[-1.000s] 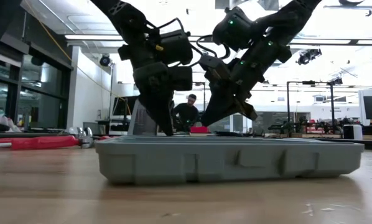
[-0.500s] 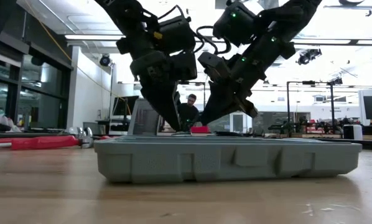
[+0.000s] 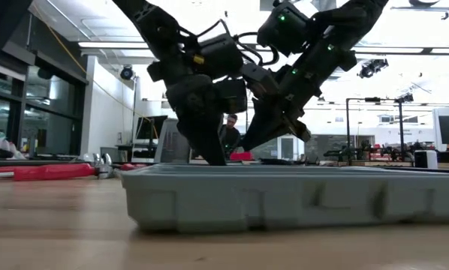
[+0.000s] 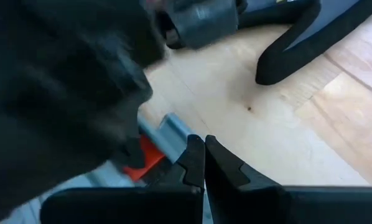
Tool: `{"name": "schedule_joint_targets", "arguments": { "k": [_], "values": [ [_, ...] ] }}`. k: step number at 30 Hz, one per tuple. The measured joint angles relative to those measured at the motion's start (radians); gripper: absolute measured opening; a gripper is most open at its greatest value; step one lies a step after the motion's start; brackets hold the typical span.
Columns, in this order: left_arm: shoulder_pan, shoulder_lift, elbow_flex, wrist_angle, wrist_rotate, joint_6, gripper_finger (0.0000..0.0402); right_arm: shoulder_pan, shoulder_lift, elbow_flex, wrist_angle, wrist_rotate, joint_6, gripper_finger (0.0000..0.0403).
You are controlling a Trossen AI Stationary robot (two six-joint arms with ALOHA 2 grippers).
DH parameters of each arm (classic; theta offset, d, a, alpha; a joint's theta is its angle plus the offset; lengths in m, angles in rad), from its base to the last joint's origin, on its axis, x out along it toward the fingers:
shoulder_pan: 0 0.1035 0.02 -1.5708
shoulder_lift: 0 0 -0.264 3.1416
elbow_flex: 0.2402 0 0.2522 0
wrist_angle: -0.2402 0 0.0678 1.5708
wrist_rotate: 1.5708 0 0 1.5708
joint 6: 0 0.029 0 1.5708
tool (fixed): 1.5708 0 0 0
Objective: Prefit tool cases
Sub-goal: Put the orange allen wrench set into the gray tool box
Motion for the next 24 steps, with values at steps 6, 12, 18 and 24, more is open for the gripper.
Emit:
{"name": "schedule_joint_targets", "arguments": {
  "k": [6,12,18,24],
  "values": [
    [0.024,0.037,0.000,-0.004,0.088,-0.036,0.0000,0.000,0.000,0.000,-0.003,-0.009,-0.001,0.0000],
    [0.064,0.021,-0.003,0.055,0.078,-0.015,0.0000,0.000,-0.005,0.000,-0.003,-0.010,0.000,0.0000],
    [0.115,-0.034,-0.010,0.036,0.036,-0.015,0.0000,-0.011,-0.051,0.000,-0.018,-0.007,-0.008,0.0000],
    [0.149,-0.126,-0.007,0.010,0.050,-0.011,0.0000,-0.014,-0.076,0.000,-0.026,-0.008,-0.024,0.0000]
  ]
}}
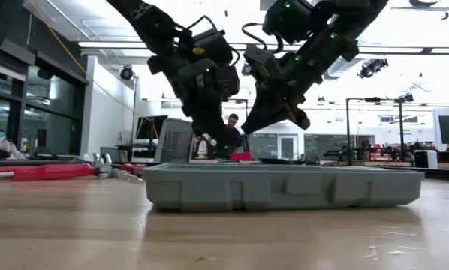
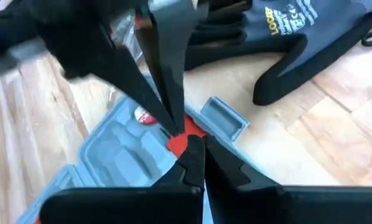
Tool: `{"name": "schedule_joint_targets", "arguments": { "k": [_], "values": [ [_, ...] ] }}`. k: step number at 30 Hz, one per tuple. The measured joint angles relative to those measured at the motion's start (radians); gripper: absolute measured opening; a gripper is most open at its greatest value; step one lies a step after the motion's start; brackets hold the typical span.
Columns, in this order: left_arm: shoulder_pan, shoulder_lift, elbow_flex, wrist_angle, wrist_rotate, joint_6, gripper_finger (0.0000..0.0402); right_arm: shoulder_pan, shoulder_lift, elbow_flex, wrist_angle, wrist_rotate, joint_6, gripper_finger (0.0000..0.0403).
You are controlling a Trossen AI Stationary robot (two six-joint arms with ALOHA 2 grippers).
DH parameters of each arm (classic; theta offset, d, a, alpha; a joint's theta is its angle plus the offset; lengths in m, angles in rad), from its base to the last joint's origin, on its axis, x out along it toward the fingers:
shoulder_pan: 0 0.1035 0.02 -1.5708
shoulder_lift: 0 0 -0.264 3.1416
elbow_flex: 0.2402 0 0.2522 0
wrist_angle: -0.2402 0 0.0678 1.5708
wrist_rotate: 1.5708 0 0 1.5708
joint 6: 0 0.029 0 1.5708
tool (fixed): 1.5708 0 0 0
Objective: Prefit tool cases
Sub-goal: Put the orange allen wrench set into the gray tool box, then adjust the gray tool box
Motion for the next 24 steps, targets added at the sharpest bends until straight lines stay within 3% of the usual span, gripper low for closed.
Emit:
{"name": "schedule_joint_targets", "arguments": {
  "k": [8,16,19,24],
  "values": [
    [0.008,-0.034,-0.010,-0.180,-0.010,0.041,0.0000,0.000,0.001,0.000,0.017,-0.050,-0.001,0.0000],
    [-0.003,-0.041,-0.109,-0.174,-0.003,-0.032,0.0000,-0.006,0.043,0.001,0.046,-0.105,-0.011,0.0000],
    [-0.012,-0.049,-0.128,-0.182,0.014,-0.054,0.0000,-0.028,0.041,0.001,0.138,-0.127,0.003,0.0000],
    [-0.032,-0.069,-0.128,-0.203,0.016,-0.080,0.0000,-0.077,0.036,0.001,0.403,-0.302,0.022,0.0000]
  ]
}}
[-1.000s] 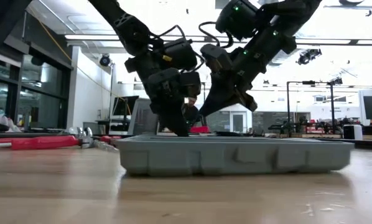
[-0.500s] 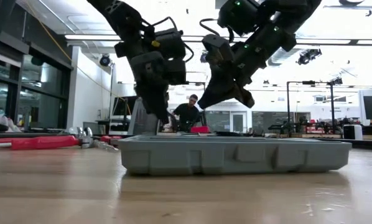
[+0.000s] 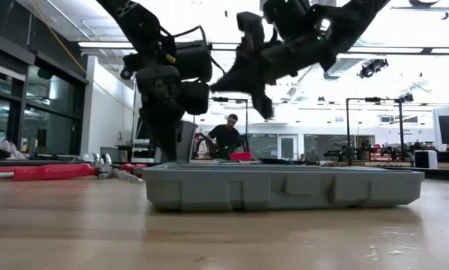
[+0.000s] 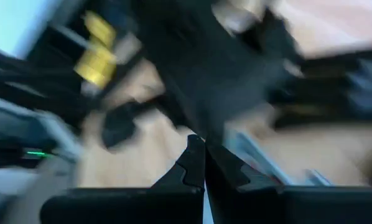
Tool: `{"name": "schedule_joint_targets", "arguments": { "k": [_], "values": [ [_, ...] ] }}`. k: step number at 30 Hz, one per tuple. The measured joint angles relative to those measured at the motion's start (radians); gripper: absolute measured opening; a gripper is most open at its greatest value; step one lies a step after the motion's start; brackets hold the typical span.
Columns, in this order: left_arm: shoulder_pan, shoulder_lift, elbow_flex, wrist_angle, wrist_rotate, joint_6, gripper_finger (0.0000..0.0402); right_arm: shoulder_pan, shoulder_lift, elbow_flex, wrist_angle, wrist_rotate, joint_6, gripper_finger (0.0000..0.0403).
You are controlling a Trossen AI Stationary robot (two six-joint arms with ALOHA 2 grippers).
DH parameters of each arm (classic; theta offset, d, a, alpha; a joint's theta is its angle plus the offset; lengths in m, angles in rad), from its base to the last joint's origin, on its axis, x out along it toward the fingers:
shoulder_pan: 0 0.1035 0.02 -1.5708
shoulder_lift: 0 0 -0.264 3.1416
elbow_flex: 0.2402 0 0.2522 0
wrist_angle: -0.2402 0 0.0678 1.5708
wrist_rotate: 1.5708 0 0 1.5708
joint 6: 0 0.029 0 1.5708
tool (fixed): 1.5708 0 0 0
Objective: Prefit tool cases
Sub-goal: Adjust the gray tool box
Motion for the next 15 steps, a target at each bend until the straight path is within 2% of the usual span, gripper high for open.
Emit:
{"name": "schedule_joint_targets", "arguments": {
  "k": [8,15],
  "values": [
    [-0.030,-0.087,-0.016,0.060,-0.033,-0.064,0.0000,-0.039,0.023,-0.095,0.380,-0.129,0.094,0.0000],
    [-0.031,-0.263,-0.232,0.348,-0.061,-0.264,0.0000,-0.032,0.132,-0.116,0.697,-0.156,0.229,0.0000]
  ]
}}
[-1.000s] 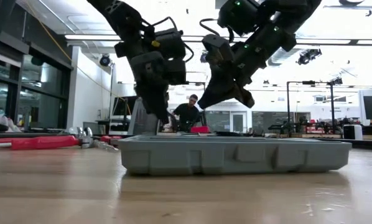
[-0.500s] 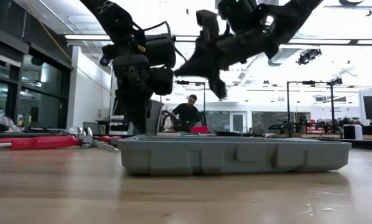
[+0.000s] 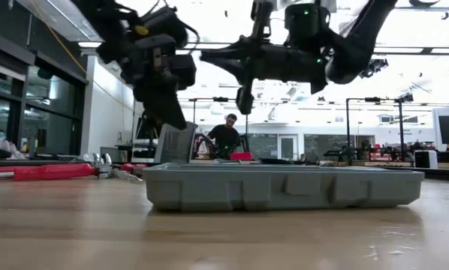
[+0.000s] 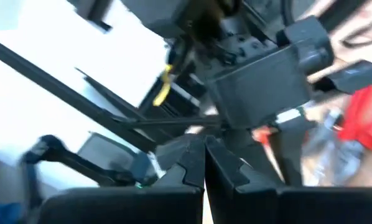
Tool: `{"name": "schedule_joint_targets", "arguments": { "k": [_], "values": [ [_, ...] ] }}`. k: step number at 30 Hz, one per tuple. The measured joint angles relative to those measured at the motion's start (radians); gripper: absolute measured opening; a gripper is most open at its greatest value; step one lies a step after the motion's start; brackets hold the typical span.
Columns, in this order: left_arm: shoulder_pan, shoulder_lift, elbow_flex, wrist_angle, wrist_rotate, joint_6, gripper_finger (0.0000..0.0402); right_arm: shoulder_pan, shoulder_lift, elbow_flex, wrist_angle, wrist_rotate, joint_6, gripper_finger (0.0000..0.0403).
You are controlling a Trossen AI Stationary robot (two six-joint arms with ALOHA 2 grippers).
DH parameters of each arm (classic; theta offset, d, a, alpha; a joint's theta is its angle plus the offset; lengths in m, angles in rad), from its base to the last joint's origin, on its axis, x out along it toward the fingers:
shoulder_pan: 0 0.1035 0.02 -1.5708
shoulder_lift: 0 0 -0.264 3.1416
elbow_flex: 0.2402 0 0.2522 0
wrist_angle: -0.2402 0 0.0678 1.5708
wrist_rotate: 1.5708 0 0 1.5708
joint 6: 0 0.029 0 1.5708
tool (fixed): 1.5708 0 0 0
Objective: Prefit tool cases
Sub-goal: Adjust the gray tool box
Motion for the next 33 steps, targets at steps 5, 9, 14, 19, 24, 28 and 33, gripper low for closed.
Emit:
{"name": "schedule_joint_targets", "arguments": {
  "k": [5,9,14,19,24,28,33],
  "values": [
    [-0.001,-0.071,-0.081,0.113,-0.025,-0.101,0.0000,0.002,0.089,0.076,-0.041,-0.015,0.008,0.0000],
    [-0.007,-0.083,-0.082,0.120,-0.059,-0.111,0.0000,0.005,0.135,0.132,-0.113,-0.020,-0.044,0.0000],
    [-0.008,-0.081,-0.082,0.118,-0.065,-0.111,0.0000,0.009,0.161,0.178,-0.141,-0.070,-0.049,0.0000],
    [-0.008,-0.079,-0.083,0.109,-0.055,-0.109,0.0000,0.033,0.161,0.192,-0.195,-0.066,-0.073,0.0000],
    [-0.004,-0.079,-0.083,0.017,-0.057,-0.094,0.0000,0.066,0.161,0.193,-0.304,-0.066,-0.118,0.0000],
    [0.003,-0.092,-0.083,-0.038,-0.001,-0.085,0.0000,0.079,0.161,0.193,-0.316,-0.059,-0.112,0.0000],
    [0.004,-0.168,-0.083,-0.035,0.007,-0.085,0.0000,0.080,0.176,0.193,-0.264,-0.058,-0.049,0.0000]
  ]
}}
